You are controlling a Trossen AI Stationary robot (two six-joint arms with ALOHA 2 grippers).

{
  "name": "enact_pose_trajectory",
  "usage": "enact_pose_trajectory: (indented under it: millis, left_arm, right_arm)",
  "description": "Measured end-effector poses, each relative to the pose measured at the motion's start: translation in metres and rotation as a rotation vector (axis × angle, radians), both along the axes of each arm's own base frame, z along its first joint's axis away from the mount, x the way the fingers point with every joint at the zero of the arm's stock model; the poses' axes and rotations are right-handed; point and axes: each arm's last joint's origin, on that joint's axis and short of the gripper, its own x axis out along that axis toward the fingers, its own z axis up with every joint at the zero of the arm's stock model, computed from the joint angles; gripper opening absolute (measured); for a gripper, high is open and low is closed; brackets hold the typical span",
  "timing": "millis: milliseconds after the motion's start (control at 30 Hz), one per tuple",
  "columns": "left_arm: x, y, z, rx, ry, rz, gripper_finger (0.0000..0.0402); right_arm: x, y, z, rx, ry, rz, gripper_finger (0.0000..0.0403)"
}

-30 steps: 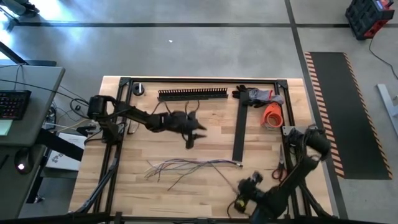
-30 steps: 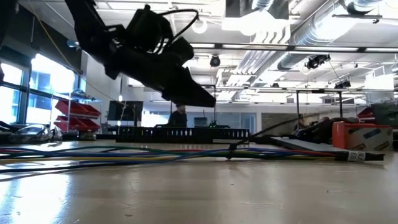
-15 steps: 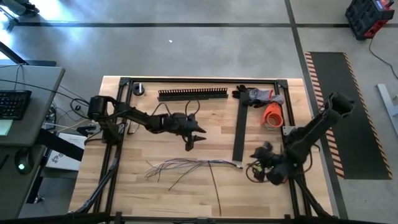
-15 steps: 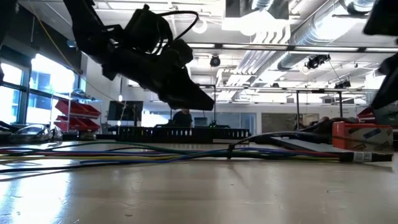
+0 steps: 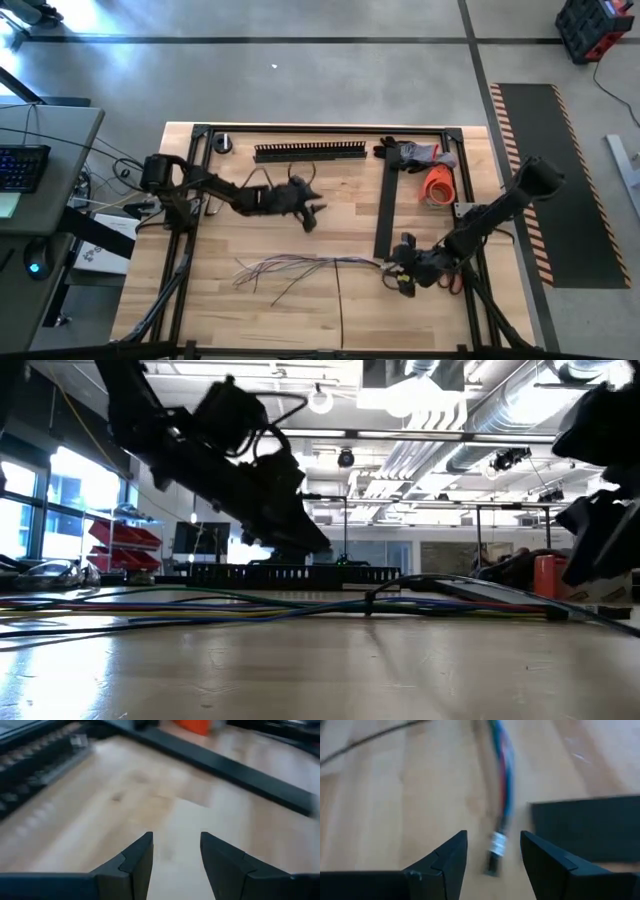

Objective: Ziptie cables
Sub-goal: Put the cable wires into the black cable duct

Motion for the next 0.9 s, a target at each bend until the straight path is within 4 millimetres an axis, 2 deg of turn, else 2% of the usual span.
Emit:
enact_pose_trajectory:
  millis: [100, 200, 300, 400, 467, 567, 633, 733, 900]
  left_arm:
    - [-0.001, 0.026, 0.002, -0.020, -0.022, -0.004, 0.0144]
    - [-0.002, 0.050, 0.006, -0.017, -0.040, -0.052, 0.0144]
    - [-0.002, 0.066, 0.012, 0.108, -0.048, -0.107, 0.0147]
    - [0.000, 0.078, 0.025, 0.207, -0.134, -0.104, 0.0153]
    - [0.000, 0.096, 0.029, 0.207, -0.092, -0.056, 0.0158]
    - [-0.007, 0.127, 0.023, 0.159, 0.043, -0.021, 0.0168]
    - [-0.011, 0.141, 0.022, 0.147, 0.076, -0.021, 0.0177]
    - [-0.019, 0.154, 0.018, 0.144, 0.141, -0.010, 0.0188]
    - [-0.029, 0.161, 0.010, 0.098, 0.222, -0.014, 0.0192]
  right_arm:
    - [0.003, 0.010, -0.013, 0.000, -0.008, 0.021, 0.0152]
    - [0.003, 0.012, -0.029, -0.029, 0.020, -0.059, 0.0143]
    - [0.004, 0.012, -0.039, -0.046, 0.020, -0.126, 0.0136]
    - [0.004, 0.012, -0.042, -0.055, 0.017, -0.141, 0.0130]
    - [0.004, 0.012, -0.042, -0.051, 0.015, -0.147, 0.0125]
    - [0.004, 0.012, -0.042, -0.048, 0.001, -0.147, 0.0112]
    - [0.005, 0.012, -0.042, -0.054, -0.009, -0.151, 0.0102]
    - [0.005, 0.013, -0.041, -0.062, -0.025, -0.162, 0.0090]
    - [0.006, 0.013, -0.041, -0.061, -0.037, -0.159, 0.0085]
